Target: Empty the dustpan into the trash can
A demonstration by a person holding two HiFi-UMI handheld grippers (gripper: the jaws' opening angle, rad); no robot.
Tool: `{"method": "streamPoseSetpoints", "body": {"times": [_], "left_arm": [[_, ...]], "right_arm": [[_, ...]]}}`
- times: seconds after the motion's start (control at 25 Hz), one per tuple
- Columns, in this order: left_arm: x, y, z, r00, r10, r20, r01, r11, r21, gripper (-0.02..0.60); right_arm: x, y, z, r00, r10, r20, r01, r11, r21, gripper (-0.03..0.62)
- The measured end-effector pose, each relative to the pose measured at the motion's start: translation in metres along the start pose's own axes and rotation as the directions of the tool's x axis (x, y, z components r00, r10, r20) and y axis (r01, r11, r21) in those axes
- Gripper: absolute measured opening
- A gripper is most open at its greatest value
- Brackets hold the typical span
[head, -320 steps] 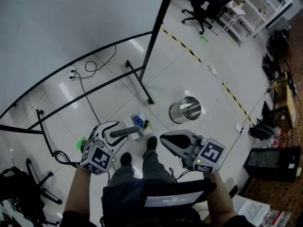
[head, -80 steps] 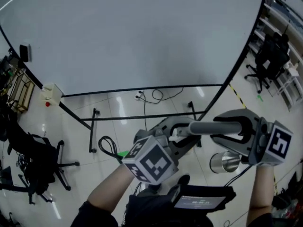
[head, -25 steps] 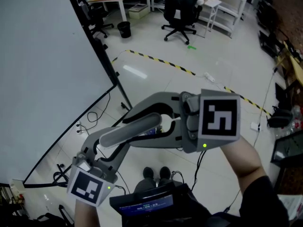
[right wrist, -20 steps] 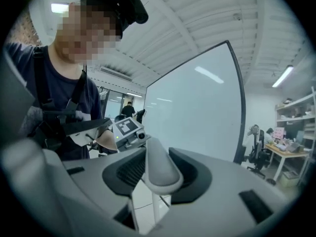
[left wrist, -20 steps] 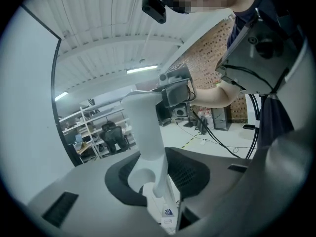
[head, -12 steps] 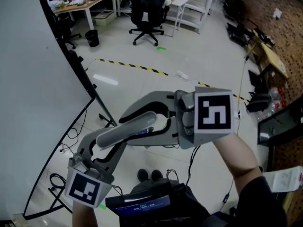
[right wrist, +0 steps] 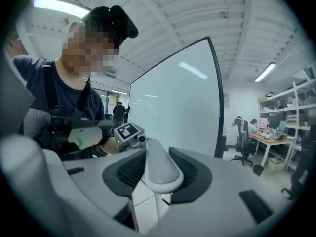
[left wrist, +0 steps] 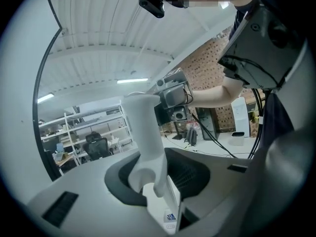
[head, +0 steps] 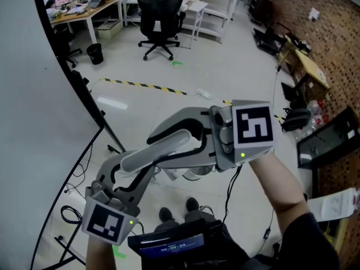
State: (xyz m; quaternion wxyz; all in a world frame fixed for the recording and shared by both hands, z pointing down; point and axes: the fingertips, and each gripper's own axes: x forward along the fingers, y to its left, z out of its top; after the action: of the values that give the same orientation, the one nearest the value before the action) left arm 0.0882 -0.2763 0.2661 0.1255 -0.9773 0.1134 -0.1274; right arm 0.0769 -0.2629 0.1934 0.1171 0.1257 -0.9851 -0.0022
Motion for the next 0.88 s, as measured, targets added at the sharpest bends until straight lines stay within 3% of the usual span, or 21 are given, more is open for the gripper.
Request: {"method": "streamPoseSetpoints", "body": {"times": [0.36, 0.76, 0.88], "left_arm": [[0.056, -0.018, 0.035, 1.000, 0.002, -0.019, -0.002, 1.000, 0.013, 0.104], [0.101, -0.027, 0.005, 0.995, 0.067, -0.069, -0.063, 0.997, 0.052, 0.104], [0.120, -0.033, 0.012, 0.993, 0.077, -0.088, -0.073, 0.996, 0.057, 0.104]], "right_arm": [[-0.069, -0.006, -0.001, 1.000, 0.001, 0.032, -0.001, 1.000, 0.008, 0.153], [-0.096, -0.017, -0.045, 0.998, 0.031, 0.062, -0.031, 0.999, -0.011, 0.153], [-0.118, -0.020, -0.051, 0.996, 0.036, 0.080, -0.036, 0.999, -0.005, 0.153]]}}
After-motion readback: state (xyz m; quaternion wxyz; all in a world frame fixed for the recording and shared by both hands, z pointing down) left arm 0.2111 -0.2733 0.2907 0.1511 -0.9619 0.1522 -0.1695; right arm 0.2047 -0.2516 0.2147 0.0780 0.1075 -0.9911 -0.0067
